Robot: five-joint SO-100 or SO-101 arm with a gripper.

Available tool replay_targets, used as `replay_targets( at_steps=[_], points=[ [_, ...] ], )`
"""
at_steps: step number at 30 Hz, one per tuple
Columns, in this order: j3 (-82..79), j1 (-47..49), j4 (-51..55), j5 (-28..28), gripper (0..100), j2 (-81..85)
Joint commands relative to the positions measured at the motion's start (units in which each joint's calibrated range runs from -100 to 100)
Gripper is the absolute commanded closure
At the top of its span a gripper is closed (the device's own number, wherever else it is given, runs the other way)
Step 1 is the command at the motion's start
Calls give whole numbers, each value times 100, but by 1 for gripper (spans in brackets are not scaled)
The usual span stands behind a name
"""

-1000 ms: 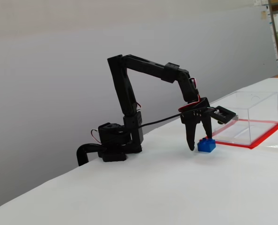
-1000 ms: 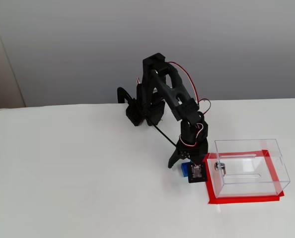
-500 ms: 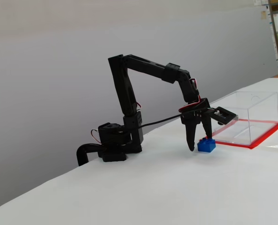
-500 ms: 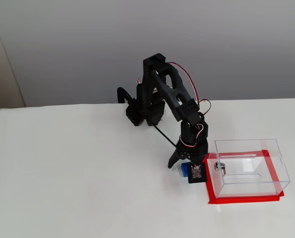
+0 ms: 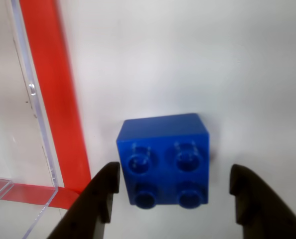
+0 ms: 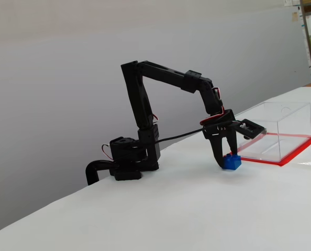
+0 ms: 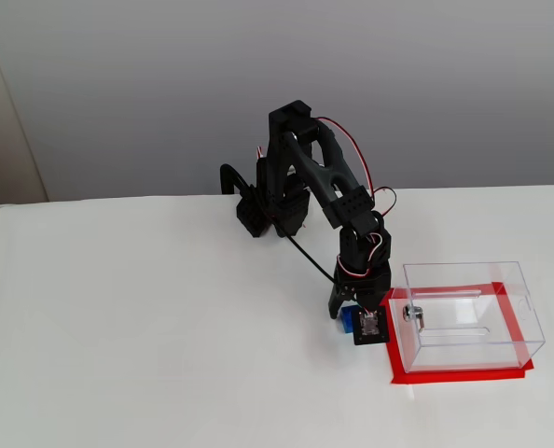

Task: Pick the blue lego brick and place it into the transparent box

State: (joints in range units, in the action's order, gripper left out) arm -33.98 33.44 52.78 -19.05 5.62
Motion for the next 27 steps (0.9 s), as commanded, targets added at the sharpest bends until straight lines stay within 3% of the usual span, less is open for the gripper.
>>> replay_targets(
  at_steps=[1, 9, 14, 27],
  points=[
    [288, -28, -83, -15, 74, 27],
    [270, -28, -83, -130, 75, 36],
    [279, -28, -83, -130, 84, 36],
    [288, -28, -83, -135, 83, 61]
  ],
)
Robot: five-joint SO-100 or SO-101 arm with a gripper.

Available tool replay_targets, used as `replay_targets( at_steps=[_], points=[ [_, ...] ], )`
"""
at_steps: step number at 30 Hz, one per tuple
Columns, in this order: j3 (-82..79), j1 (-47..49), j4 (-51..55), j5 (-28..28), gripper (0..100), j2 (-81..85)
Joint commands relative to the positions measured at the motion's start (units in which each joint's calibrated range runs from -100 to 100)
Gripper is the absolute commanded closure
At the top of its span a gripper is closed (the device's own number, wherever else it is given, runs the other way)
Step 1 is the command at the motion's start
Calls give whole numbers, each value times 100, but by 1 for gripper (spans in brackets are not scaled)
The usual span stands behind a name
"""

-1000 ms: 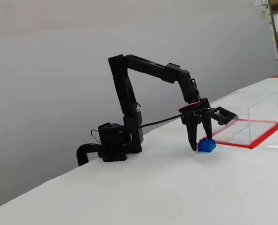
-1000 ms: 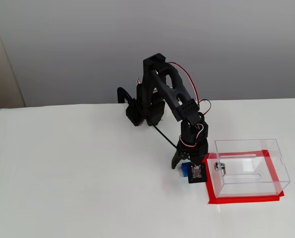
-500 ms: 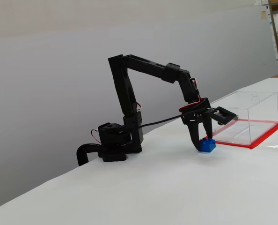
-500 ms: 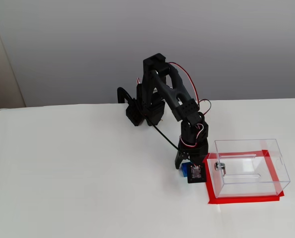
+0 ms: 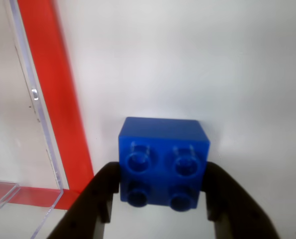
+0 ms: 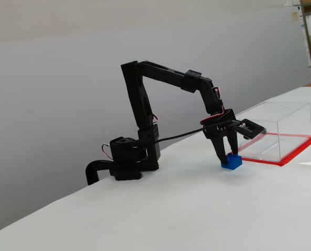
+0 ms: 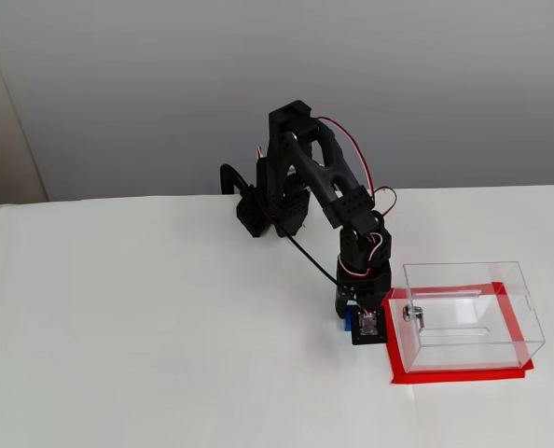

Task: Pick the blue lego brick and place it into the transparent box

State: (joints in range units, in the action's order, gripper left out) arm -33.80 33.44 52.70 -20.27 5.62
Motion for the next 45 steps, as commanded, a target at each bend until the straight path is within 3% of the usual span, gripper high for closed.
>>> replay_targets(
  at_steps=[1, 45],
  points=[
    [270, -28, -74, -8, 83, 95],
    [288, -472, -48, 164, 84, 2734]
  ],
)
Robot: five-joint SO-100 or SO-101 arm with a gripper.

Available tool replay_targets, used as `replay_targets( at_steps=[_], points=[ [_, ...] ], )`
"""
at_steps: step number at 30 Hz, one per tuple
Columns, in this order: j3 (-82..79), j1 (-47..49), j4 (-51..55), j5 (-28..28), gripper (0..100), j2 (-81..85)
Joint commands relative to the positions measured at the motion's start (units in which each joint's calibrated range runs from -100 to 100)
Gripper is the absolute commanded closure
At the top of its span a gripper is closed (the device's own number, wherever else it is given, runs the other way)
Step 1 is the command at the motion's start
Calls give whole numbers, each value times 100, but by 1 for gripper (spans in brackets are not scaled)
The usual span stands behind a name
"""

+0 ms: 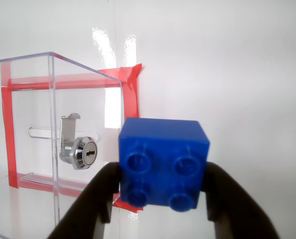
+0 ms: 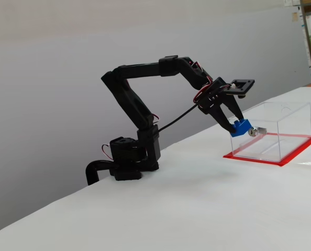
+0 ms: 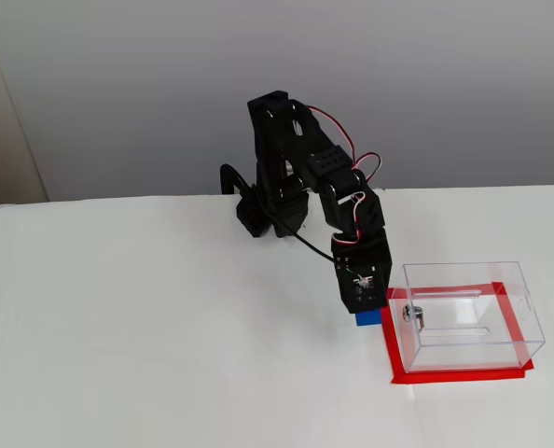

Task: Pick the blue lego brick and place it into the transparent box

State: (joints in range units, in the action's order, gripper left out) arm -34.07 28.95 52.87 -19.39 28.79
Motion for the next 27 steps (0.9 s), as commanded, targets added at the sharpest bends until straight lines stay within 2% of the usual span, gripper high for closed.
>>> replay_targets(
  at_steps=[1, 12, 27],
  points=[
    [324, -15, -74, 123, 84, 493],
    [1264, 44, 4, 483, 84, 833],
    [1879, 569, -39, 535, 84, 833]
  ],
)
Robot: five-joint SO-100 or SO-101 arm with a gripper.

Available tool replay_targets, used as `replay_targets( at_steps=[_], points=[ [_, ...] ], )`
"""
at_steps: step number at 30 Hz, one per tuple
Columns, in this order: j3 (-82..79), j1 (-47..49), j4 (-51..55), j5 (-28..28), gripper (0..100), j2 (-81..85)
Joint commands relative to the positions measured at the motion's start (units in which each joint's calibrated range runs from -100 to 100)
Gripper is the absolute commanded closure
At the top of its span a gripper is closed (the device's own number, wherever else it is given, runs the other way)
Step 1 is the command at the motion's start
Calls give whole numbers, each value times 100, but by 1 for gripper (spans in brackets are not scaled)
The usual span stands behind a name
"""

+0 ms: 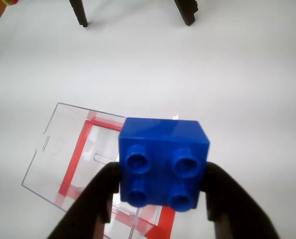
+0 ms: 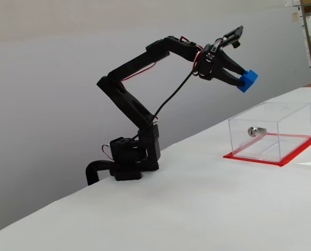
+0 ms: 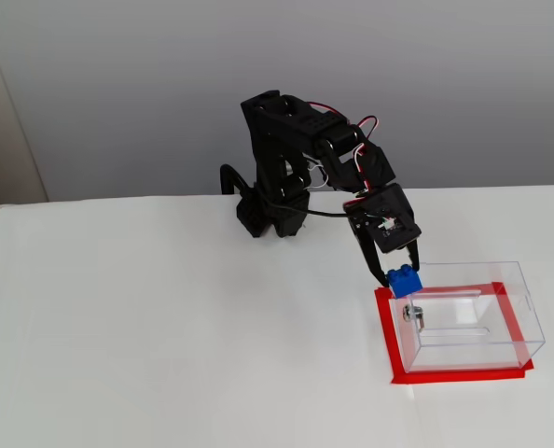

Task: Pick the blue lego brick and place it into the transparent box

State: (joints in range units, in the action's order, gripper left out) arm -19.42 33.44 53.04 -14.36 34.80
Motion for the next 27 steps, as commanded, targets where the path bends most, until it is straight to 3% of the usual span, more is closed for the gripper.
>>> replay_targets(
  at_steps=[1, 13, 27],
  points=[
    [414, 172, -74, 32, 84, 232],
    [712, 1096, -396, 38, 84, -200],
    [1779, 1776, -430, 105, 83, -1821]
  ],
)
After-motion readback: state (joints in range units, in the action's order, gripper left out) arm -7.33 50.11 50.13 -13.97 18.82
